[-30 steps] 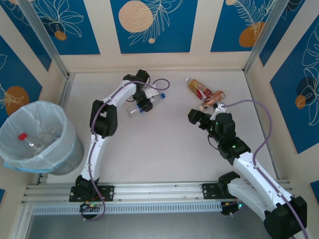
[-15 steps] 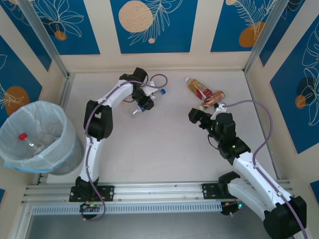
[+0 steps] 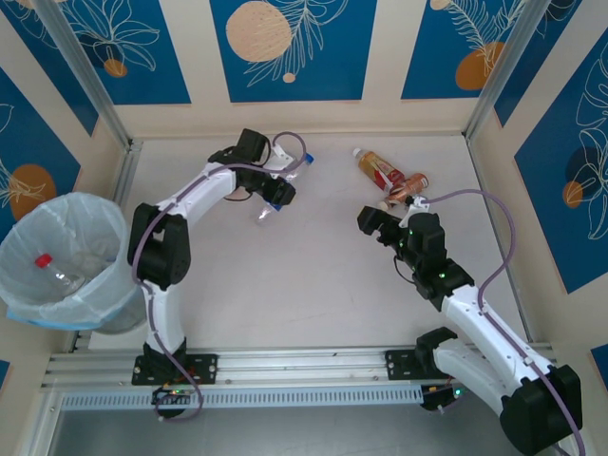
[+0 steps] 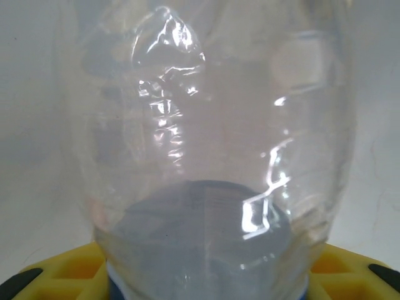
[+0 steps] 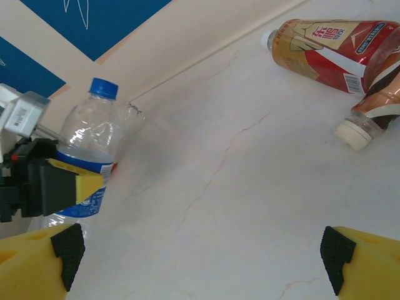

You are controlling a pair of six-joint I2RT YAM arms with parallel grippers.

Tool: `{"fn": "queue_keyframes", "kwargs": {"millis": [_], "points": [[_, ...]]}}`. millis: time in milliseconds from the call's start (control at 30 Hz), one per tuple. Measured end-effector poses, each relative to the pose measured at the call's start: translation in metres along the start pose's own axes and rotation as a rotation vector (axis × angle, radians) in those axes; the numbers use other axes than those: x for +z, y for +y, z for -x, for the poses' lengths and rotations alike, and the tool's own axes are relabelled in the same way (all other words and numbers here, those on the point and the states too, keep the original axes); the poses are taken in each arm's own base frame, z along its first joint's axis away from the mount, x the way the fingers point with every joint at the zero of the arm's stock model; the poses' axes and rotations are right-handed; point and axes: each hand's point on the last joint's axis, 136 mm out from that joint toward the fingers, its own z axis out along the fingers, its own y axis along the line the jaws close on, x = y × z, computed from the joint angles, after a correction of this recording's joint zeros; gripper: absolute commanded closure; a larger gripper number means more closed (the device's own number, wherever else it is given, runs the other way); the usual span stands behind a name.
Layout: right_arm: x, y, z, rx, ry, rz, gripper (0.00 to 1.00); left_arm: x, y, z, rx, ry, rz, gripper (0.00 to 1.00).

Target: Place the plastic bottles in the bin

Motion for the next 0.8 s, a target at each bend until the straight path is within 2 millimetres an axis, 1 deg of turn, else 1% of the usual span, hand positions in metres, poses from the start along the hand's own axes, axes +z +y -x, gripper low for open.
{"fn": "queue_keyframes", "kwargs": {"millis": [133,300,400,600,700,800], "points": [[0.004,0.003,-0.005,-0.012,0.024,0.018,0.01,-0.014,-0.01,0.001,-0.034,-0.055,-0.012,0.52],[0.014,0.003,-0.016,-0.009,0.082,0.029,0.01,-0.035,-0.023,0.005,-0.066,-0.119,-0.028,0.53],[0.019,0.008,-0.018,0.0,0.111,0.041,0.01,-0.048,-0.029,0.008,-0.084,-0.154,-0.026,0.53],[0.025,0.022,-0.016,0.018,0.133,0.088,0.01,-0.067,-0.037,0.008,-0.124,-0.196,-0.02,0.53],[0.029,0.024,-0.021,0.028,0.159,0.101,0.01,-0.076,-0.04,0.005,-0.144,-0.212,-0.01,0.53],[0.033,0.027,-0.027,0.033,0.188,0.111,0.01,-0.089,-0.042,0.004,-0.162,-0.233,0.012,0.53]]}}
